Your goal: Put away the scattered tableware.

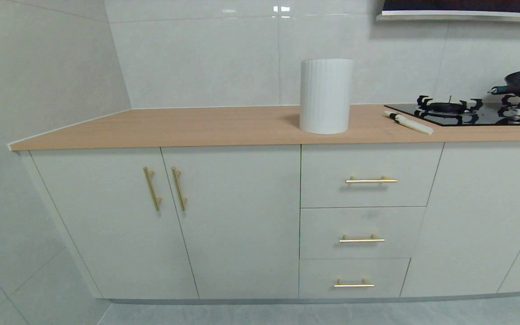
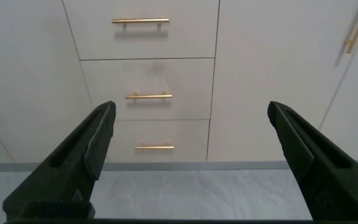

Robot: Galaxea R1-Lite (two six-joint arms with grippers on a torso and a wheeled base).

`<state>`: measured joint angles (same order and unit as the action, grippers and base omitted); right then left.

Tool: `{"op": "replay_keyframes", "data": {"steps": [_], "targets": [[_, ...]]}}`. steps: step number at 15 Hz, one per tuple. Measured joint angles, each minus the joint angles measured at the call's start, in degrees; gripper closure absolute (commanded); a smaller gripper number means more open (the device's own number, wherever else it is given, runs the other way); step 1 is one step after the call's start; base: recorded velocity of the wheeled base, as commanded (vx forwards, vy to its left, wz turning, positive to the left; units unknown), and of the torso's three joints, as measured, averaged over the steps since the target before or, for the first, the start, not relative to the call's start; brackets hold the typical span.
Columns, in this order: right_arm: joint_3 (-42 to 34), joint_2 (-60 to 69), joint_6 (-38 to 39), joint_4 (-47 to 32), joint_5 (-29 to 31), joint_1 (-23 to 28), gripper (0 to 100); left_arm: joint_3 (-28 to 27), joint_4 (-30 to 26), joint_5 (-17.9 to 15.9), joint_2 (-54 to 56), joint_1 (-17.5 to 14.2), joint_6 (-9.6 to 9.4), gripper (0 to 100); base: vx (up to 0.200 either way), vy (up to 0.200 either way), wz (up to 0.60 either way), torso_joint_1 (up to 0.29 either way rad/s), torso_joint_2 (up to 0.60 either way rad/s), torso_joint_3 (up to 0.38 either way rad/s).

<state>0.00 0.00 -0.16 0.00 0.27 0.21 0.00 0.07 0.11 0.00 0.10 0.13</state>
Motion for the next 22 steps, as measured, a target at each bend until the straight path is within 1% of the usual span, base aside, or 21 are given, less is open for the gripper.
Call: {"op": "replay_keyframes", "data": {"steps": [14, 21, 22], "targets": [[0.00, -0.02, 0.09, 0.00, 0.06, -0.05, 0, -0.02, 0.02, 0.02, 0.00, 0.00, 0.02, 0, 0.200, 0.000, 0.00, 0.003, 0.00, 0.001], [0.00, -0.05, 0.09, 0.00, 0.06, -0.02, 0, 0.00, 0.04, -0.01, 0.00, 0.00, -0.18, 0, 0.000, 0.000, 0.00, 0.000, 0.00, 0.000], [0.00, -0.05, 0.09, 0.00, 0.06, -0.02, 0, 0.00, 0.04, -0.04, 0.00, 0.00, -0.23, 0, 0.000, -0.200, 0.00, 0.002, 0.01, 0.002]]}}
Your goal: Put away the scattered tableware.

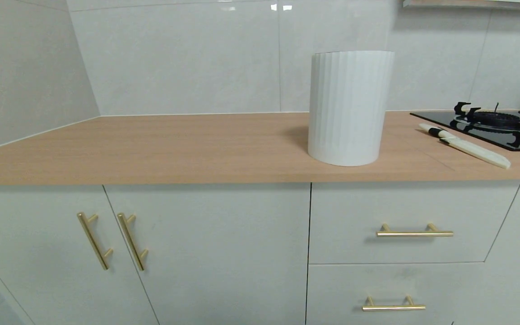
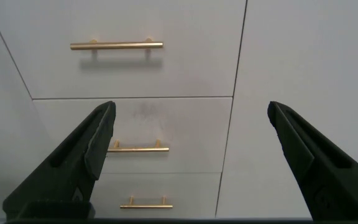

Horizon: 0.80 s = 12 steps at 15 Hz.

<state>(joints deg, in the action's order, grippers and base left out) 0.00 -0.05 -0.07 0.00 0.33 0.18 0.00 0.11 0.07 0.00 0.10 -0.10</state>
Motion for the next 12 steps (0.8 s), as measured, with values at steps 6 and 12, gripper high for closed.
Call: {"op": "replay_keyframes", "data": {"steps": [6, 12], "targets": [[0.00, 0.00, 0.02, 0.00, 0.00, -0.02, 0, -0.02, 0.02, 0.00, 0.00, -0.02, 0.00, 0, 0.000, -0.200, 0.00, 0.003, 0.00, 0.003], [0.00, 0.00, 0.00, 0.00, 0.00, 0.00, 0, 0.00, -0.01, 0.00, 0.00, 0.00, 0.15, 0, 0.000, -0.133, 0.00, 0.000, 0.00, 0.003]]}}
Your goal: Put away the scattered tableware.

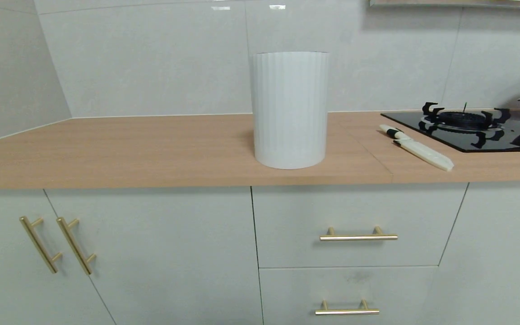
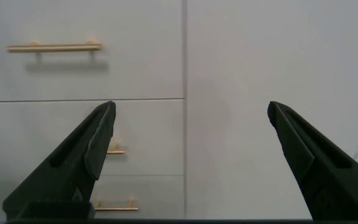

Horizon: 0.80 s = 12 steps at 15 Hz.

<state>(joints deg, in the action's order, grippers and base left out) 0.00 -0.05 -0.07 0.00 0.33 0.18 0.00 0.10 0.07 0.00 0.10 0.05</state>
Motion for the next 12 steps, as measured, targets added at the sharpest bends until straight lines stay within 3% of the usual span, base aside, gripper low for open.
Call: {"op": "replay_keyframes", "data": {"steps": [12], "targets": [[0.00, -0.02, 0.00, 0.00, -0.04, 0.00, 0, -0.02, 0.01, 0.00, 0.00, 0.00, 0.06, 0, 0.000, 0.000, 0.00, 0.000, 0.00, 0.000]]}}
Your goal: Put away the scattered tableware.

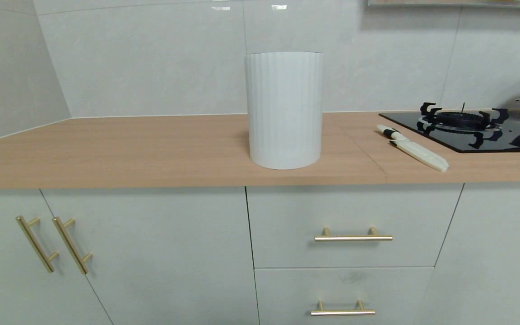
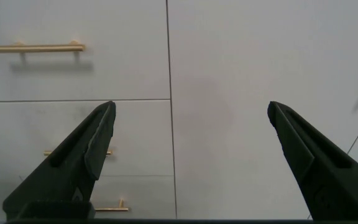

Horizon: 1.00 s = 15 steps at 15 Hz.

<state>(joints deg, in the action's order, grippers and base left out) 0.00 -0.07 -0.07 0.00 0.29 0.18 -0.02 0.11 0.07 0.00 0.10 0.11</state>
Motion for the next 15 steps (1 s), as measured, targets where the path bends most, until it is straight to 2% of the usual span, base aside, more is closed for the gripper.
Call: {"op": "replay_keyframes", "data": {"steps": [3, 6, 15], "targets": [[0.00, 0.00, -0.02, 0.00, -0.02, 0.02, 0, 0.00, -0.04, 0.00, 0.00, 0.00, -0.01, 0, 0.000, 0.000, 0.00, 0.009, -0.03, -0.019], [0.00, 0.00, 0.00, 0.00, -0.02, 0.00, 0, 0.00, 0.05, 0.04, 0.00, 0.00, -0.04, 0, 0.000, 0.000, 0.00, 0.061, -0.23, -0.229], [0.00, -0.02, -0.02, 0.00, -0.02, 0.00, 0, 0.02, 0.02, 0.00, 0.00, 0.00, -0.01, 0, 0.000, 0.000, 0.00, 0.169, -0.48, -0.289]]}}
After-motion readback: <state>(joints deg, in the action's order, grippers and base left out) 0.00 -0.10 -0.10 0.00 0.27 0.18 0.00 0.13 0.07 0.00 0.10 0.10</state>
